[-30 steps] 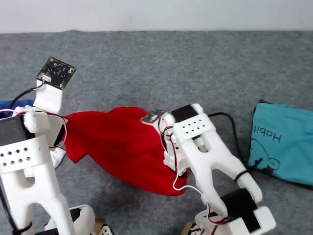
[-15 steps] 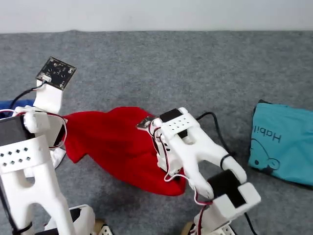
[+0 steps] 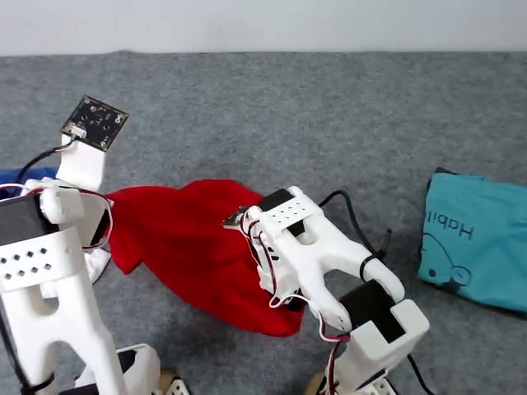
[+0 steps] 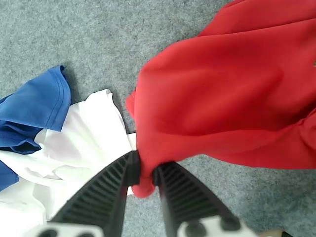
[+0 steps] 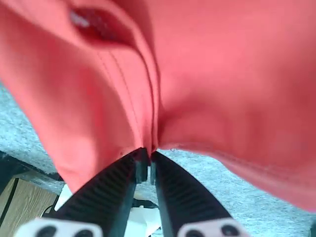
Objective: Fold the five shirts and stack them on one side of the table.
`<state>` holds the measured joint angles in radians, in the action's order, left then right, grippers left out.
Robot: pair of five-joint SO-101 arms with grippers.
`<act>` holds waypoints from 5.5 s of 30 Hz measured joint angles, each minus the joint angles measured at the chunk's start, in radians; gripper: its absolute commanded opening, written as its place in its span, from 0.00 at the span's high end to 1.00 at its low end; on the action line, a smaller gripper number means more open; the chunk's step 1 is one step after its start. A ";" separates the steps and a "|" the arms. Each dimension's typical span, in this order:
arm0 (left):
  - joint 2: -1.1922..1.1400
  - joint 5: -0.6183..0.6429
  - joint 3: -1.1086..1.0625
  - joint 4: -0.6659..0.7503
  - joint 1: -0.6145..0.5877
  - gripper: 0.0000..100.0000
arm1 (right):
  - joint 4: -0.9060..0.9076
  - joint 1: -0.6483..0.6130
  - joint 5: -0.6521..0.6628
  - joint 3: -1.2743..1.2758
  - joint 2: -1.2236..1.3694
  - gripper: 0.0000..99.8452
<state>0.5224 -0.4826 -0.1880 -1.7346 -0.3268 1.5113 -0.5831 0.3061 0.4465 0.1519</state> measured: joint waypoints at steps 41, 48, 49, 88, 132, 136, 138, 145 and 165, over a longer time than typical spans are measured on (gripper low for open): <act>0.002 0.071 -0.132 0.044 0.470 0.99 | -0.003 0.509 0.319 0.000 -0.121 0.93; 0.002 0.071 -0.226 0.123 0.485 0.99 | 0.091 0.474 0.293 0.000 -0.175 0.83; 0.002 0.071 -0.233 0.132 0.485 0.99 | 0.103 0.463 0.285 0.000 -0.192 0.83; 0.002 0.071 -0.451 0.342 0.318 0.99 | -0.046 0.330 0.212 -0.074 0.034 0.83; 0.002 0.219 -0.068 0.215 0.318 0.99 | 0.239 0.391 0.245 -0.169 -0.671 0.99; 0.002 0.210 0.147 0.183 0.318 0.99 | 0.241 0.394 0.302 -0.310 -0.796 0.99; 0.002 0.170 0.233 0.180 0.318 0.99 | 0.236 0.396 0.330 -0.408 -0.816 0.99; 0.002 -0.009 0.393 0.180 0.316 0.99 | 0.083 0.450 0.405 -0.660 -0.830 0.99; 0.017 -0.410 0.743 0.180 0.316 0.99 | -0.493 0.502 0.689 -0.933 -0.855 0.99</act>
<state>0.5393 -0.8922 0.5547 -1.5551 -0.0107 1.0188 -0.0813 0.9950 -0.4864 -0.7027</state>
